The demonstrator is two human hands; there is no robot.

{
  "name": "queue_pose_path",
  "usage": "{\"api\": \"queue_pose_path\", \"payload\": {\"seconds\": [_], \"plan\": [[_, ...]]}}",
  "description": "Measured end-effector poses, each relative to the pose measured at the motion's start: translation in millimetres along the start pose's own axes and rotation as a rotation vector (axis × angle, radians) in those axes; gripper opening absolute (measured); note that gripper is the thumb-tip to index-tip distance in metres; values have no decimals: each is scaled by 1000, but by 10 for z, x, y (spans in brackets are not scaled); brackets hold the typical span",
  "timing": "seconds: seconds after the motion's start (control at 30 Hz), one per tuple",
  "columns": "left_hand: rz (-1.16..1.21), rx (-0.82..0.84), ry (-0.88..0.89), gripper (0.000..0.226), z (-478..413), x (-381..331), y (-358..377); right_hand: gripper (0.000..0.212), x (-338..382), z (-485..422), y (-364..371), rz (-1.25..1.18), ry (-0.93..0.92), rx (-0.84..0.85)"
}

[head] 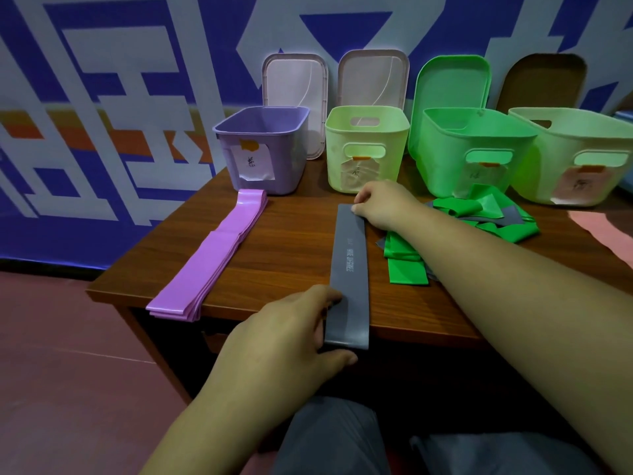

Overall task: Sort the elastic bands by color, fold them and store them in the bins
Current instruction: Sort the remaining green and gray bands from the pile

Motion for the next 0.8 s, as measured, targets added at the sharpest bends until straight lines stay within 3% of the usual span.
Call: {"api": "queue_pose_path", "payload": {"seconds": [0.2,0.8], "plan": [[69,-35,60,59,2,-1,39,16,-65,-14,-30,-71,12,-66],[43,-62,144,55,-8,7,126,10,-38,-129,7,-7,-18,-76]]}}
Point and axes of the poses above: each hand's wrist, its own z-axis away from the middle knuckle, its own y-axis out of the palm, x = y × z, the point moved 9 cm from there along -z, towards the middle knuckle, and after that the axes turned 6 degrees about -x, right-handed, at the moved point
